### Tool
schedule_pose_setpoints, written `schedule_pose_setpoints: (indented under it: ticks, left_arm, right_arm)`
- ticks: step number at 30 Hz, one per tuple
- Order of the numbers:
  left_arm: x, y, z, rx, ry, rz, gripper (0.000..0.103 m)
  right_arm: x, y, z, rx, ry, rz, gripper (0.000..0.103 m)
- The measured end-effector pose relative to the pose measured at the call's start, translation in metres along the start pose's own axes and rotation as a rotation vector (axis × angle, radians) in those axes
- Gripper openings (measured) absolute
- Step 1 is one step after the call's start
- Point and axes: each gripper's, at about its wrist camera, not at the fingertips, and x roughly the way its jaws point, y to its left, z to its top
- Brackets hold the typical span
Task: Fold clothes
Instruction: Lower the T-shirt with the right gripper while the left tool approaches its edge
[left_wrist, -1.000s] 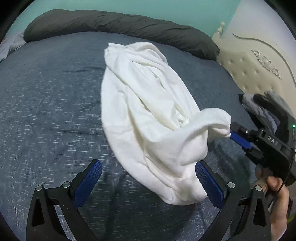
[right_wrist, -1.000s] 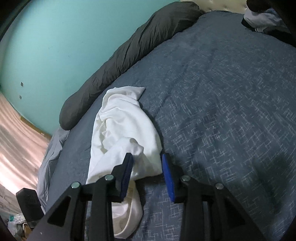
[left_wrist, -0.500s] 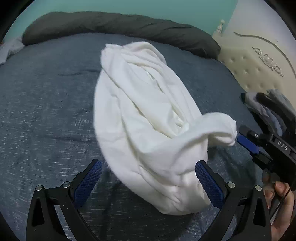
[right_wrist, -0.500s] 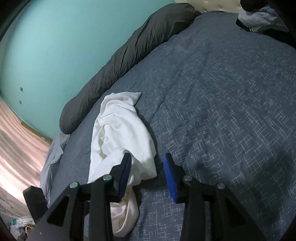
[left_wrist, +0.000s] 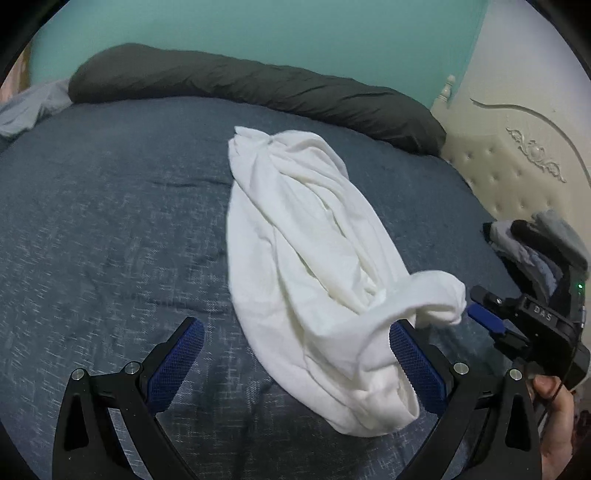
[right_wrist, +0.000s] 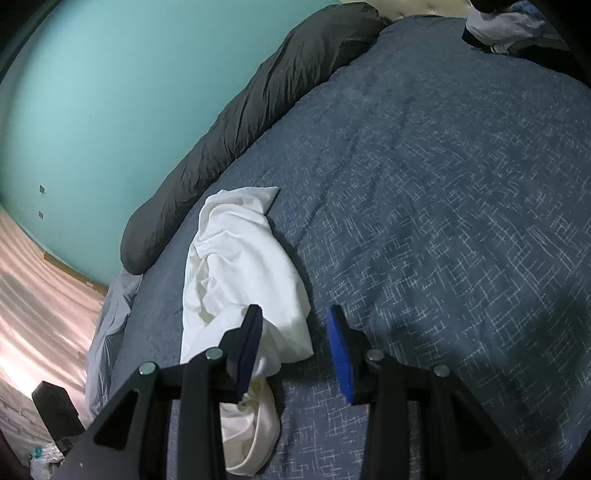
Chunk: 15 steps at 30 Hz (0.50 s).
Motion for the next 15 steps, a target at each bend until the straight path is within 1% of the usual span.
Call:
schedule_pose_setpoints:
  ticks: [3, 7, 10, 13, 14, 15]
  left_arm:
    - [0.008, -0.008, -0.005, 0.023, 0.035, -0.034, 0.102]
    - [0.026, -0.019, -0.014, 0.048, 0.118, -0.087, 0.102]
    - [0.034, -0.021, -0.017, 0.047, 0.138, -0.101, 0.1]
    - [0.039, -0.018, -0.016, 0.031, 0.154, -0.106, 0.088]
    - [0.041, -0.017, -0.016, 0.027, 0.159, -0.109, 0.08]
    - [0.043, -0.018, -0.016, 0.027, 0.166, -0.114, 0.076]
  right_arm:
    - [0.001, 0.004, -0.001, -0.014, 0.003, 0.002, 0.036]
    - [0.003, 0.003, -0.004, -0.01, 0.009, -0.003, 0.036]
    - [0.004, 0.002, -0.003, -0.007, 0.007, -0.009, 0.036]
    - [0.005, 0.002, -0.003, -0.007, 0.006, -0.009, 0.036]
    - [0.005, 0.003, -0.003, -0.008, 0.007, -0.009, 0.036]
    - [0.006, 0.003, -0.004, -0.008, 0.008, -0.009, 0.036]
